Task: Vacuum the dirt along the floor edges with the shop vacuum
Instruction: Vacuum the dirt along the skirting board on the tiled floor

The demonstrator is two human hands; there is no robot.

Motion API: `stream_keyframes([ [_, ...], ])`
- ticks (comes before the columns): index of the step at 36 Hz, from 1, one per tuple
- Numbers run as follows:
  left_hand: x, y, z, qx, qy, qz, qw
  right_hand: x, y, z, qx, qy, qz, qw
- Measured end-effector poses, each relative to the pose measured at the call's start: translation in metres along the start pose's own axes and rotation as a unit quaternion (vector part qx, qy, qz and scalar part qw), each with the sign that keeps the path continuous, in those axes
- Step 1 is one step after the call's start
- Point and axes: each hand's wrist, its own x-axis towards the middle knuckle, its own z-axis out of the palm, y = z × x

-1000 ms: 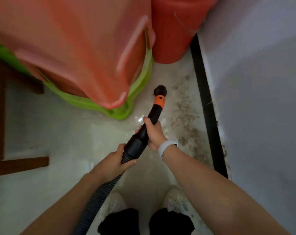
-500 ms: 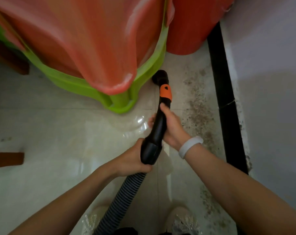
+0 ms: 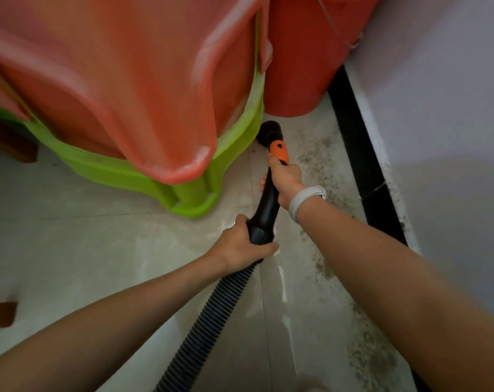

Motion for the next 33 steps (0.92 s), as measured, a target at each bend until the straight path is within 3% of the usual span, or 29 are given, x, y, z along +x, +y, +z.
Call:
stream_keyframes([
  [9, 0.034, 0.032, -0.011, 0.097, 0.014, 0.066, 0.993, 0.032, -0.025, -0.028, 0.043, 0.048, 0.011, 0.998],
  [15, -0.001, 0.005, -0.001, 0.108, 0.045, 0.069, 0.991, 0.012, 0.003, -0.027, 0.078, -0.05, 0.038, 0.995],
  [23, -0.048, -0.03, 0.01, 0.061, -0.029, 0.059, 0.996, -0.041, 0.036, -0.011, 0.06, -0.16, 0.034, 0.985],
  [33, -0.051, -0.044, 0.013, 0.035, -0.073, 0.051, 0.995, -0.049, 0.049, -0.008, 0.02, -0.103, 0.04, 0.994],
])
